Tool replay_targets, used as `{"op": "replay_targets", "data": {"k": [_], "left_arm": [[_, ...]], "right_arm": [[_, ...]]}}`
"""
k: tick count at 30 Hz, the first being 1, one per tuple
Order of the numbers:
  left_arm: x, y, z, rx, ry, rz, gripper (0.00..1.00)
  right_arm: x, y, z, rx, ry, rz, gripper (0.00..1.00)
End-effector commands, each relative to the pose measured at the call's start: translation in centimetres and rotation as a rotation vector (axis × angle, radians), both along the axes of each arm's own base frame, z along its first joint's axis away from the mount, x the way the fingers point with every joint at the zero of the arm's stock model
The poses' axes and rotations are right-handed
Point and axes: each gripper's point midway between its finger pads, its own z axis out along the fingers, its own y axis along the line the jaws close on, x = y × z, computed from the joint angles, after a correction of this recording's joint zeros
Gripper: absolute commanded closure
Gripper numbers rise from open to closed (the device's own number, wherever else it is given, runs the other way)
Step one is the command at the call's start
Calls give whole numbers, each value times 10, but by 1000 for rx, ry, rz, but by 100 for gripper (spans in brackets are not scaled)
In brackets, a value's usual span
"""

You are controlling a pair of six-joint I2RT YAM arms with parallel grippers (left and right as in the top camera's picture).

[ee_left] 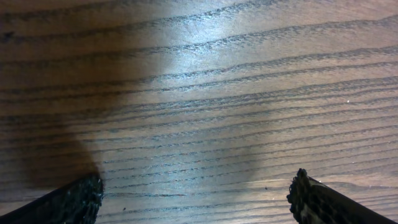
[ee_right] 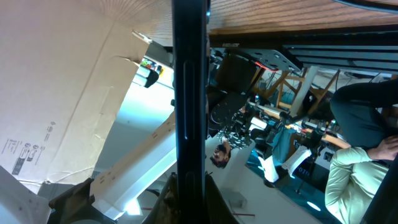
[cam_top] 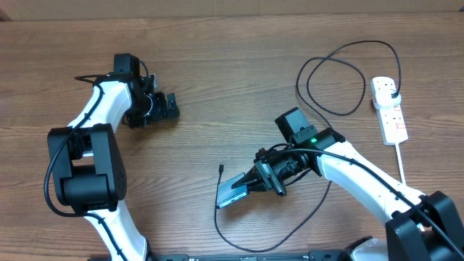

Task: Plug charger to phone and switch on socket
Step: 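Rotate the held phone upright with the right gripper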

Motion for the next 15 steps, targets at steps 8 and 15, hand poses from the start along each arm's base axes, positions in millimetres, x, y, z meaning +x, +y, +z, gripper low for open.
{"op": "replay_targets", "data": {"k": [8,15], "left_arm": [[-2,4,-3,22,11,6,1],[-2,4,-3,22,11,6,0]], "right_arm": [[13,-2,-6,-47,-88,-30,96],[41,-22,-51,-320,-254,-113,96]]}}
